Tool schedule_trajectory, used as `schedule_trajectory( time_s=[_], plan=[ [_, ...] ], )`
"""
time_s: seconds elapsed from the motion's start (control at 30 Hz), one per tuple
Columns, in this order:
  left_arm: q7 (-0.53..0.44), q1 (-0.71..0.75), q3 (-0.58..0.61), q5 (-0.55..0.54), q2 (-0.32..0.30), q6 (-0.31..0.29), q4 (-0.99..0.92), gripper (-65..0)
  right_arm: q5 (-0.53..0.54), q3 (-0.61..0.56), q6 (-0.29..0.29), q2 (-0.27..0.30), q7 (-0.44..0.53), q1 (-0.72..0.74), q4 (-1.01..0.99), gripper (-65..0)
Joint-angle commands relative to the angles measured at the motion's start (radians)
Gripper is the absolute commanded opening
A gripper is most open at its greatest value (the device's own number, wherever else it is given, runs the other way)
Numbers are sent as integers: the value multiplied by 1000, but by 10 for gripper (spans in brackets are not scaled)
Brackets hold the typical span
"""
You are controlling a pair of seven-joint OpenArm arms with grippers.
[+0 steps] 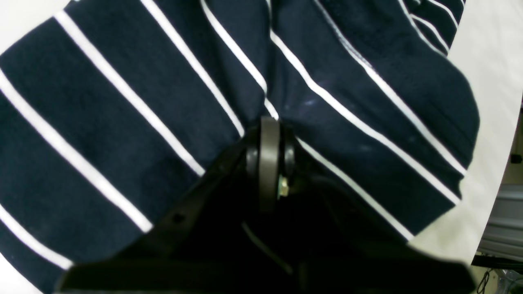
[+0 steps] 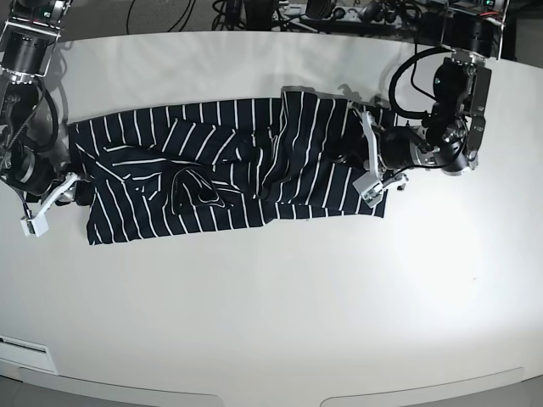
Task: Fold the T-shirt properly
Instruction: 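Fold the strip end over toward the middle with the left gripper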
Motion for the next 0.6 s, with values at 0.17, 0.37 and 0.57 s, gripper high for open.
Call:
schedule_trajectory(
  time_s=[0.17, 0.37, 0.57],
  plan=[
    [69, -3, -1, 34, -38, 3, 0, -650, 270, 26, 66, 63, -177, 18, -129, -300],
    [69, -3, -1, 3, -40, 3, 0, -650, 517, 11, 127, 100, -310, 15, -200, -300],
    [84, -3, -1, -4, -40, 3, 0, -650, 546, -74, 172, 101, -334, 15, -201, -300]
  ],
)
